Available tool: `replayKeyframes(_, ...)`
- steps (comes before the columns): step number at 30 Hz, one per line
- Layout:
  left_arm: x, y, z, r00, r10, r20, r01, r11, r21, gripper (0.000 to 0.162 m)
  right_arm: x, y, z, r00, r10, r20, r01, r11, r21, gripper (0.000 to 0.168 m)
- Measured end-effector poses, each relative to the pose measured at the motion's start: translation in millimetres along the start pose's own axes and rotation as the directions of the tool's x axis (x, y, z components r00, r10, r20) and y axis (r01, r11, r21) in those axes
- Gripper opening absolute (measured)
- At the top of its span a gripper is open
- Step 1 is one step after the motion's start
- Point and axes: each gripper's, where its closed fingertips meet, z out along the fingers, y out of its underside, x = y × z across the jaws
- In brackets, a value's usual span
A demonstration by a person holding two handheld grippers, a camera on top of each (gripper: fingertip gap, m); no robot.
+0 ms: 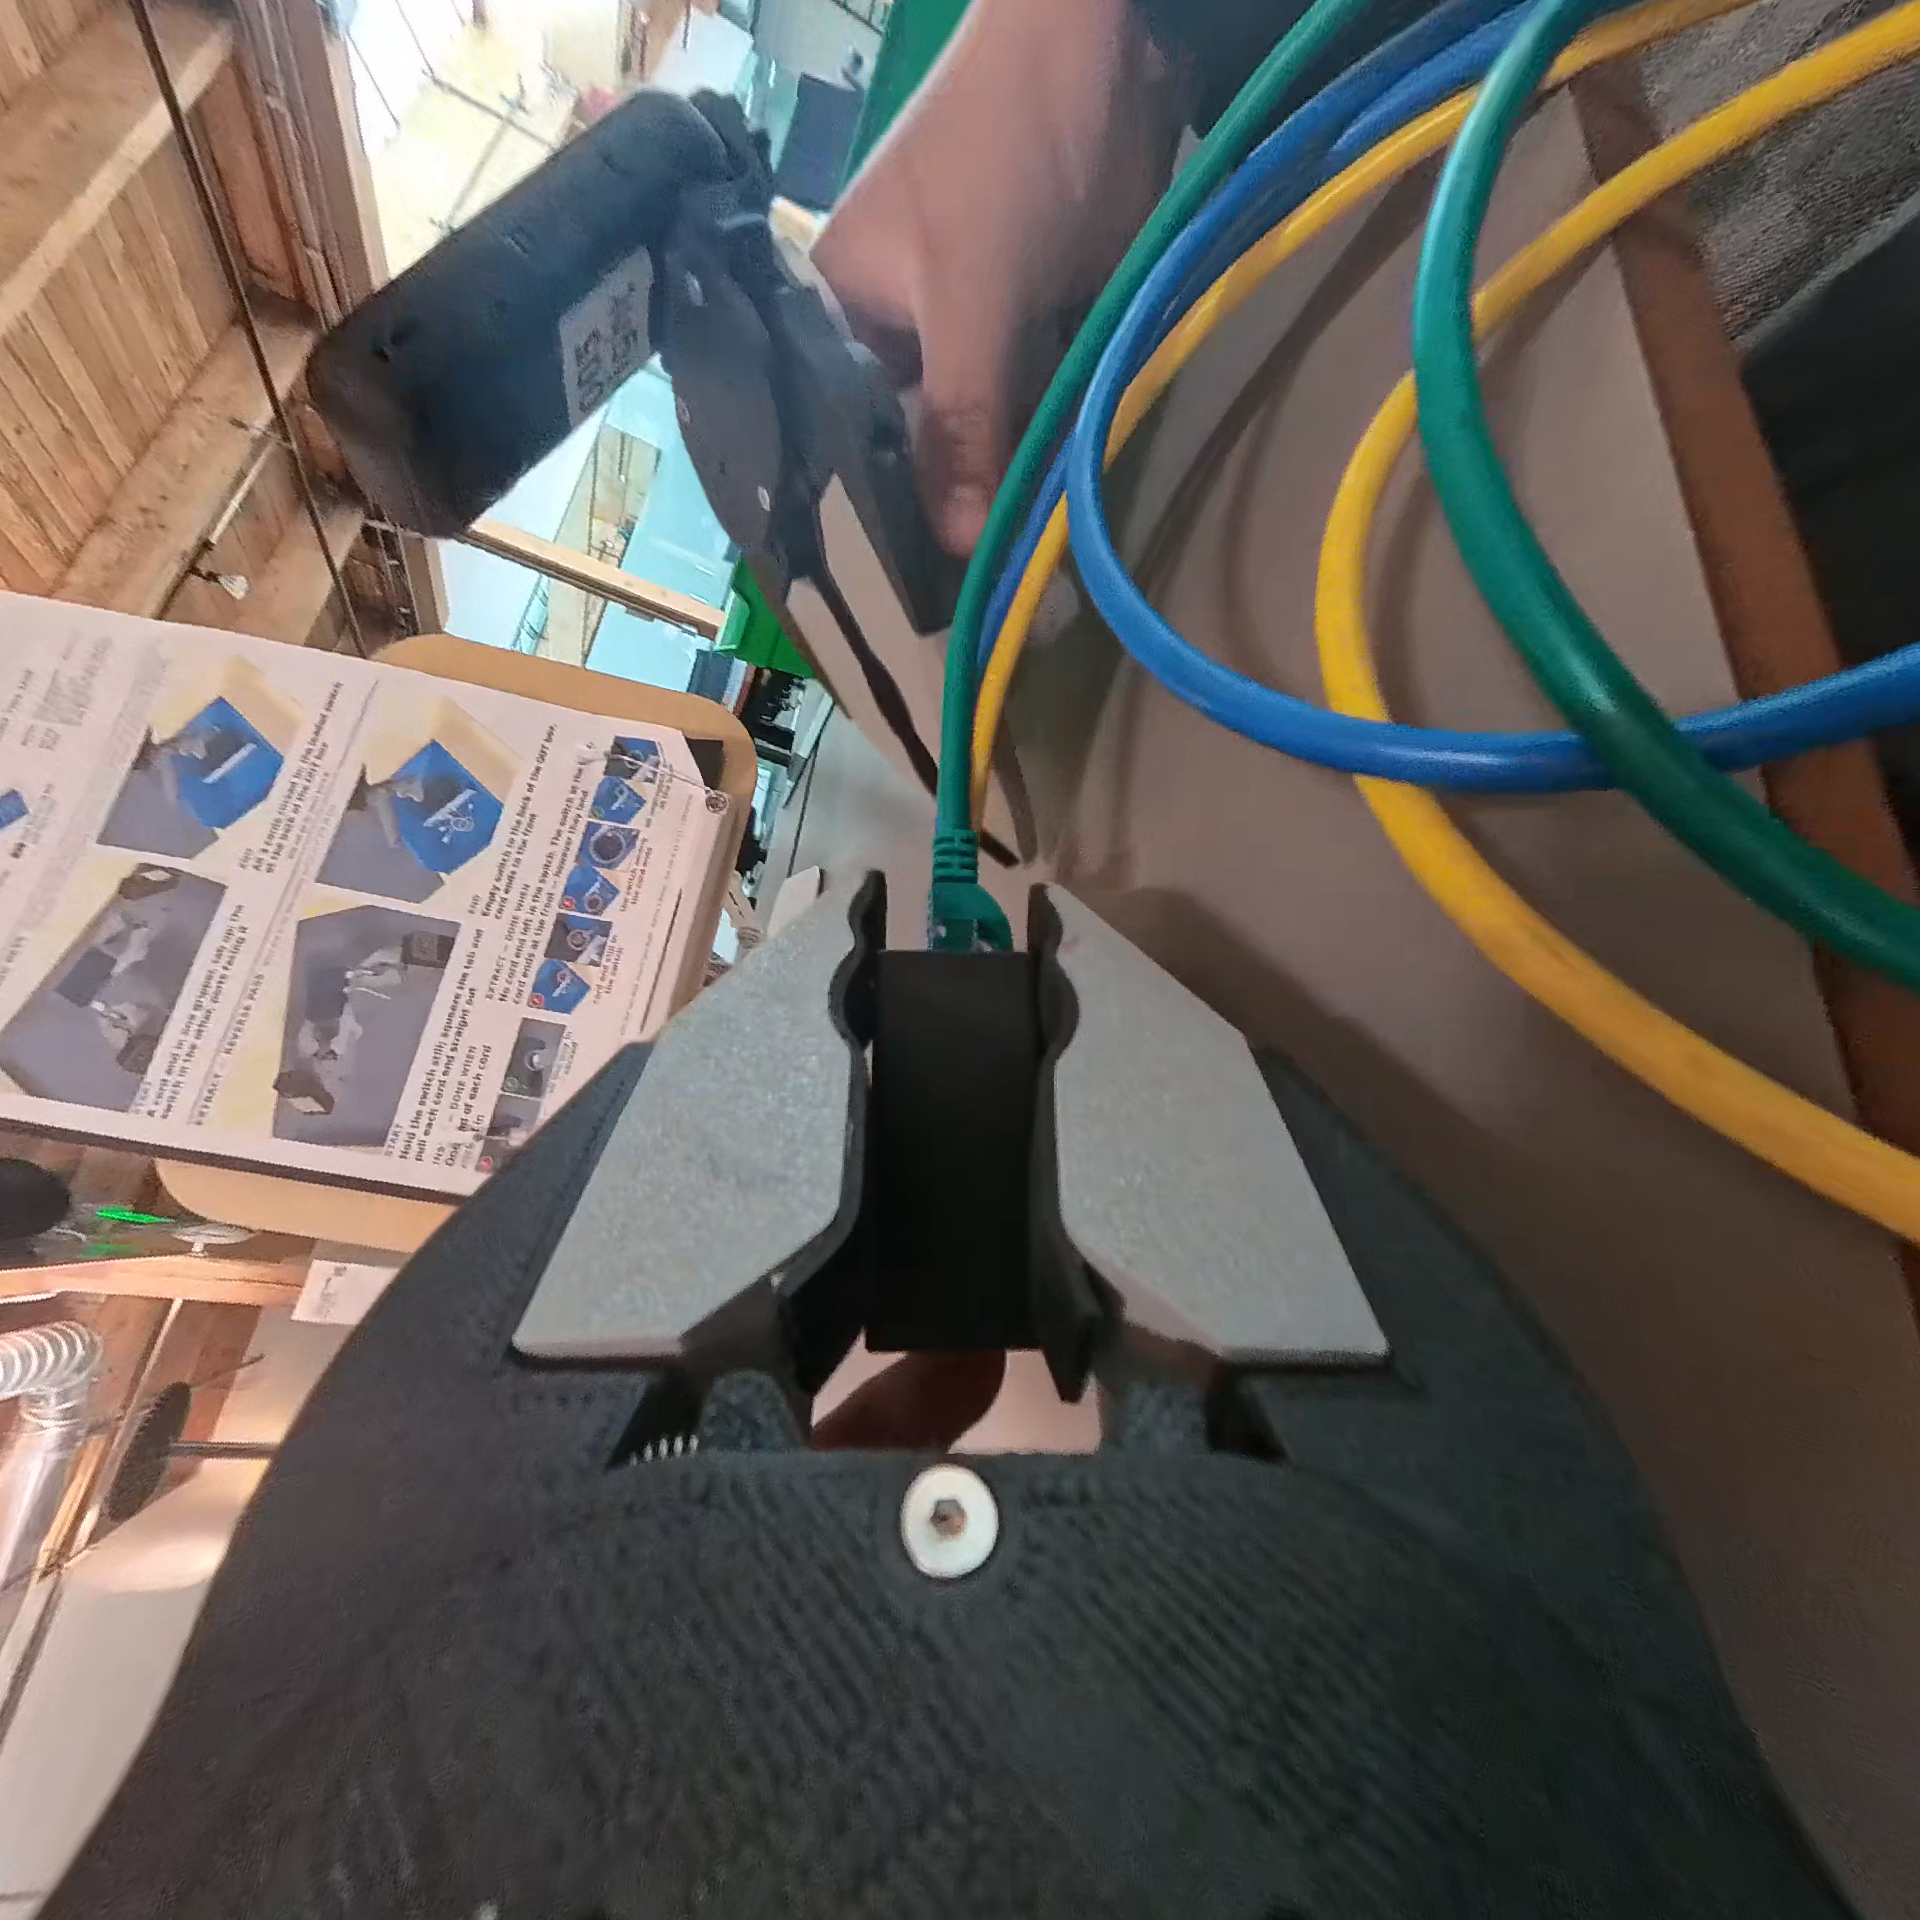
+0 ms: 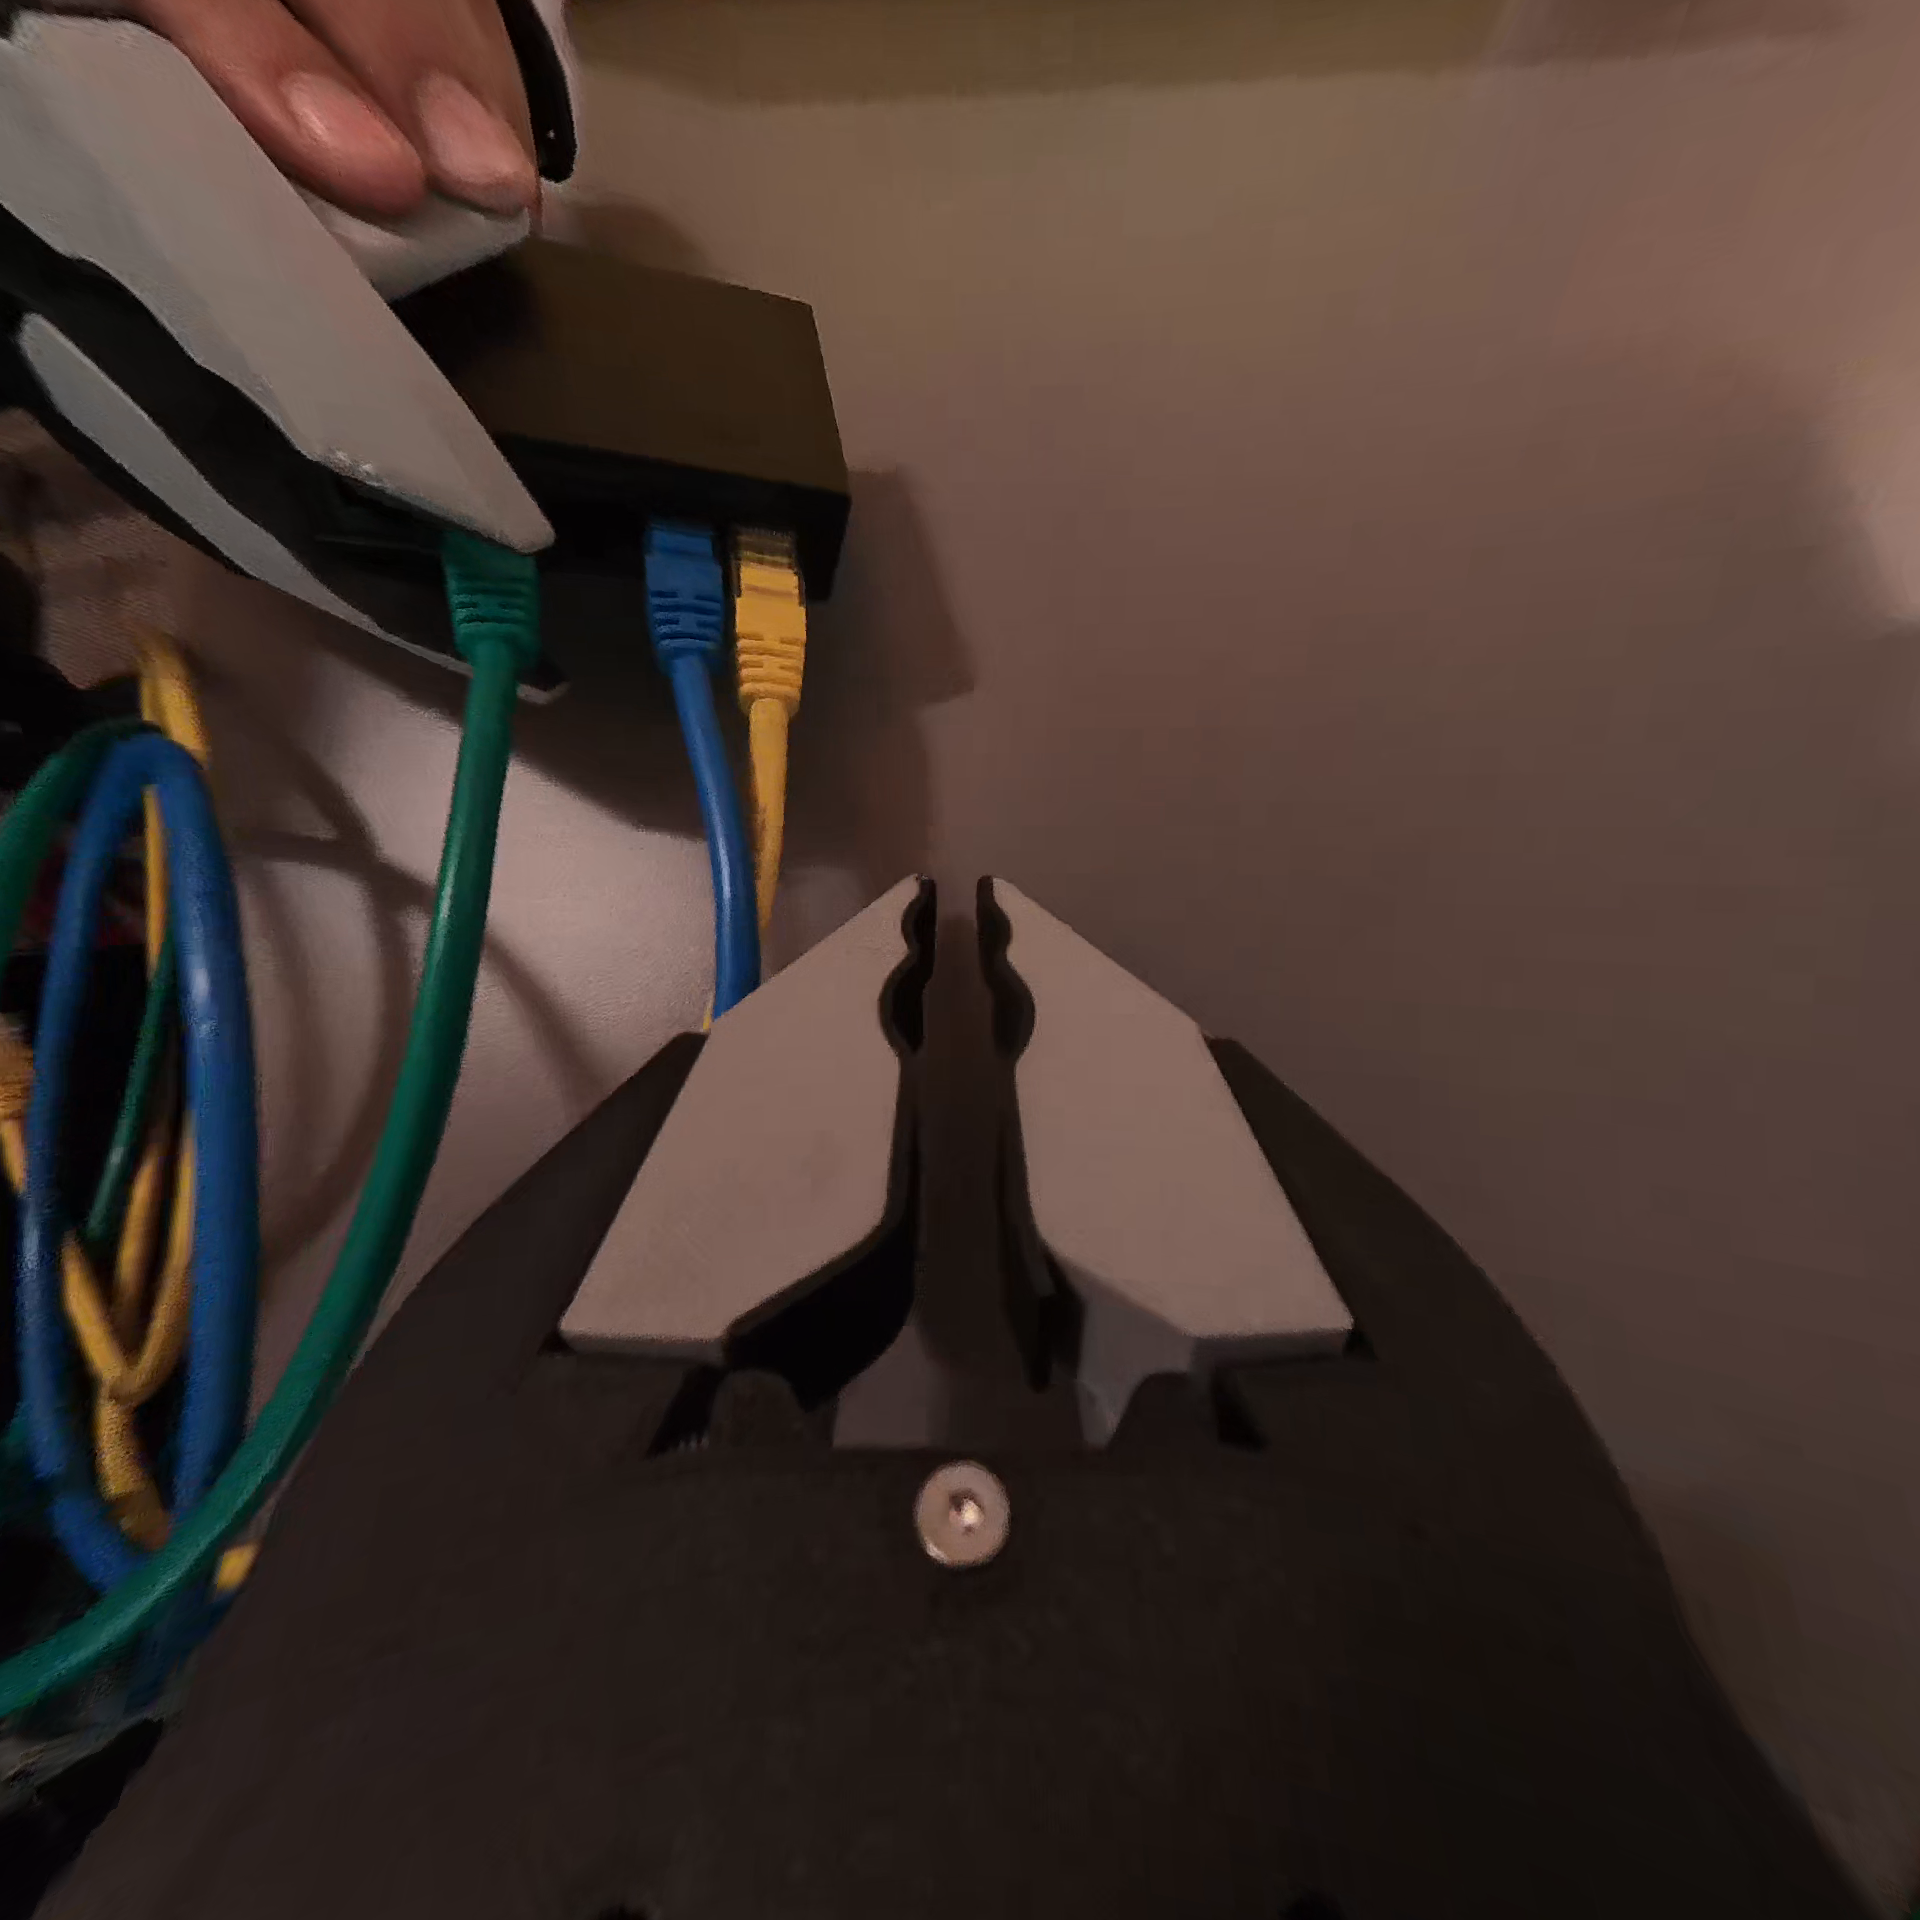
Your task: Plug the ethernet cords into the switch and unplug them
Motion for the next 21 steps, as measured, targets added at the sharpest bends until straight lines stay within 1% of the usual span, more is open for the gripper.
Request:
replayKeyframes(3, -1.5, -5.0, -1.8, 0.999, 0.03, 0.018, -0.031, 0.999, 0.022, 0.026, -3.9, -7.3, 1.9, 0.997, -0.073, -0.021, 0.074, 0.996, 0.039, 0.005)
replayKeyframes(5, -5.4, -11.7, -4.9, 0.999, 0.025, 0.038, -0.027, 0.998, 0.058, 0.026, -16.0, -20.4, -5.4, 0.984, -0.178, -0.02, 0.179, 0.977, 0.119, 0.002)
replayKeyframes(6, -6.9, -15.0, -6.6, 0.999, 0.009, 0.041, -0.012, 0.997, 0.081, 0.026, -21.0, -29.2, -12.0, 0.967, -0.248, -0.057, 0.255, 0.952, 0.17, 0.0)
replayKeyframes(8, -10.7, -18.9, -9.2, 0.999, -0.022, 0.047, 0.017, 0.994, 0.108, 0.026, -26.5, -46.2, -27.2, 0.919, -0.354, -0.177, 0.39, 0.886, 0.252, 0.0)
replayKeyframes(9, -12.8, -20.0, -9.9, 0.998, -0.038, 0.051, 0.032, 0.992, 0.118, 0.026, -33.3, -53.5, -33.7, 0.901, -0.386, -0.198, 0.43, 0.854, 0.293, 0.0)
replayKeyframes(10, -14.3, -19.9, -10.3, 0.997, -0.059, 0.05, 0.052, 0.991, 0.122, 0.026, -42.7, -58.8, -38.5, 0.897, -0.405, -0.179, 0.443, 0.832, 0.334, 0.0)
replayKeyframes(13, -22.0, -22.8, -15.1, 0.991, -0.125, 0.056, 0.115, 0.98, 0.162, 0.026, -52.7, -65.6, -43.8, 0.904, -0.405, -0.136, 0.425, 0.82, 0.382, 0.0)
replayKeyframes(15, -24.8, -24.8, -18.2, 0.987, -0.154, 0.052, 0.142, 0.973, 0.182, 0.026, -46.7, -63.5, -44.5, 0.907, -0.393, -0.151, 0.421, 0.831, 0.363, 0.0)
replayKeyframes(17, -27.7, -25.1, -19.5, 0.984, -0.164, 0.064, 0.149, 0.97, 0.193, 0.026, -34.2, -63.4, -52.0, 0.92, -0.346, -0.182, 0.391, 0.844, 0.368, 0.0)
replayKeyframes(19, -31.4, -24.5, -20.6, 0.981, -0.181, 0.073, 0.164, 0.966, 0.199, 0.026, -23.3, -60.2, -58.2, 0.946, -0.276, -0.168, 0.321, 0.862, 0.391, 0.018)
replayKeyframes(21, -34.3, -24.5, -22.4, 0.977, -0.198, 0.078, 0.178, 0.962, 0.209, 0.026, -12.6, -49.6, -56.6, 0.968, -0.211, -0.135, 0.247, 0.896, 0.37, 0.033)
